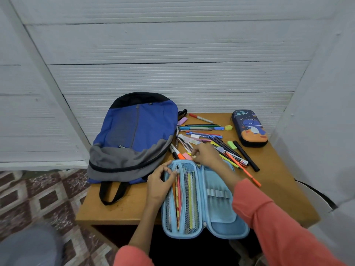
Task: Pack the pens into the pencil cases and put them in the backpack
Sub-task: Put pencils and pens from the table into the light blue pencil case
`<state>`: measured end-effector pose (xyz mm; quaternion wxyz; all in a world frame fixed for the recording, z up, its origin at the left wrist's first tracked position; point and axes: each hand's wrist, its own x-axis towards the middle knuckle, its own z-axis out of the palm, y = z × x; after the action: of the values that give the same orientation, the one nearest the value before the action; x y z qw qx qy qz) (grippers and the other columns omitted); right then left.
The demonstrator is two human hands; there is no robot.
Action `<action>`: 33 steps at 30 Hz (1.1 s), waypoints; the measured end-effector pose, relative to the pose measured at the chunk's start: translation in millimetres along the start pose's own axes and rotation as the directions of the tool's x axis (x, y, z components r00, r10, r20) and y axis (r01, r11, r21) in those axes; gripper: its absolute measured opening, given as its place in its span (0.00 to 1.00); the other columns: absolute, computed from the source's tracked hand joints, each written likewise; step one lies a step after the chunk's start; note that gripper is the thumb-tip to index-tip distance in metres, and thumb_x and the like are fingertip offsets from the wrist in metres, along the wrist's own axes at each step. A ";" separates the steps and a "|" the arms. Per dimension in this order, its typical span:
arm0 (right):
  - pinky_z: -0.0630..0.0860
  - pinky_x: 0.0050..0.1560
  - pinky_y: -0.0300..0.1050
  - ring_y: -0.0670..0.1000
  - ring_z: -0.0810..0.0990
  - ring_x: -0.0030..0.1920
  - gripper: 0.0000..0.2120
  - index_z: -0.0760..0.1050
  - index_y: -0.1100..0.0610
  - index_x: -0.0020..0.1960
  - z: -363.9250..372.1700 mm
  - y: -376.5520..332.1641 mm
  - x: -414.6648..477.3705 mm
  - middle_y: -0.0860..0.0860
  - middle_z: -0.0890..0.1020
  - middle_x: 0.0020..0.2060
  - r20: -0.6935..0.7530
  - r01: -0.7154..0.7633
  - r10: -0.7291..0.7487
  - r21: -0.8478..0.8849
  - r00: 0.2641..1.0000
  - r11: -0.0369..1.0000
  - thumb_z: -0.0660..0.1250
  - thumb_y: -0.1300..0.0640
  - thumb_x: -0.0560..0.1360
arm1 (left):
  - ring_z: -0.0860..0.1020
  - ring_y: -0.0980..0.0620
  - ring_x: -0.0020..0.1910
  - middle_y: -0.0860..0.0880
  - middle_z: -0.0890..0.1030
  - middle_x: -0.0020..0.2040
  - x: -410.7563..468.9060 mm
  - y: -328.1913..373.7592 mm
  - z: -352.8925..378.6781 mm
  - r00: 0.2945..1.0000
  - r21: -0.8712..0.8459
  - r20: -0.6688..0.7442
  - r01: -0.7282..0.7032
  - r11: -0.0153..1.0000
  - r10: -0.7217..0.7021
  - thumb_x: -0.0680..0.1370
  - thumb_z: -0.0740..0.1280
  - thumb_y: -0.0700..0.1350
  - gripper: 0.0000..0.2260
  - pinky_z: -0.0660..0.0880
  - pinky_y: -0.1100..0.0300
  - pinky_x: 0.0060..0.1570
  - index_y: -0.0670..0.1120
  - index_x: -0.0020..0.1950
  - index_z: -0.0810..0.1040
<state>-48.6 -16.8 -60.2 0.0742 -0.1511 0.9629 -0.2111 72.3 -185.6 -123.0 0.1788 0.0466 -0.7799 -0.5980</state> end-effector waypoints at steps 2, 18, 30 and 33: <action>0.77 0.42 0.46 0.52 0.79 0.43 0.06 0.79 0.51 0.39 -4.0 8.9 -0.4 0.48 0.79 0.39 0.021 -0.014 0.014 0.000 1.000 1.000 0.74 0.60 0.70 | 0.75 0.62 0.62 0.57 0.80 0.61 0.0 0.2 -0.2 1.000 0.006 0.002 0.005 1.000 -0.005 0.68 0.69 0.63 0.20 0.71 0.54 0.65 0.46 0.37 0.75; 0.73 0.37 0.48 0.53 0.78 0.35 0.10 0.81 0.60 0.39 -11.8 44.0 -5.8 0.54 0.81 0.34 -0.021 -0.022 0.024 0.092 1.000 0.995 0.70 0.54 0.73 | 0.75 0.61 0.62 0.57 0.80 0.61 0.8 -0.5 1.5 1.000 0.027 0.017 0.012 1.000 -0.012 0.75 0.72 0.47 0.10 0.72 0.50 0.66 0.46 0.37 0.74; 0.73 0.45 0.47 0.60 0.79 0.53 0.09 0.80 0.59 0.53 -27.0 17.1 59.2 0.58 0.81 0.52 -0.261 0.005 -0.035 -0.114 0.965 0.993 0.66 0.61 0.74 | 0.76 0.62 0.61 0.57 0.80 0.61 1.6 1.7 2.2 1.000 0.024 -0.011 -0.006 1.000 0.007 0.71 0.67 0.58 0.16 0.73 0.49 0.64 0.45 0.38 0.74; 0.74 0.48 0.49 0.62 0.78 0.55 0.11 0.78 0.61 0.56 -26.6 6.0 86.3 0.60 0.80 0.54 -0.245 -0.013 -0.048 -0.244 0.968 0.970 0.66 0.61 0.74 | 0.76 0.62 0.61 0.56 0.80 0.61 1.9 0.0 2.2 1.000 0.049 -0.016 -0.012 0.999 0.013 0.72 0.66 0.57 0.14 0.73 0.50 0.64 0.46 0.38 0.74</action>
<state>-137.1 -29.2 -45.7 -0.0680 -0.1399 0.9818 -0.1092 69.8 -184.1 -123.1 0.1876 0.0508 -0.7932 -0.5771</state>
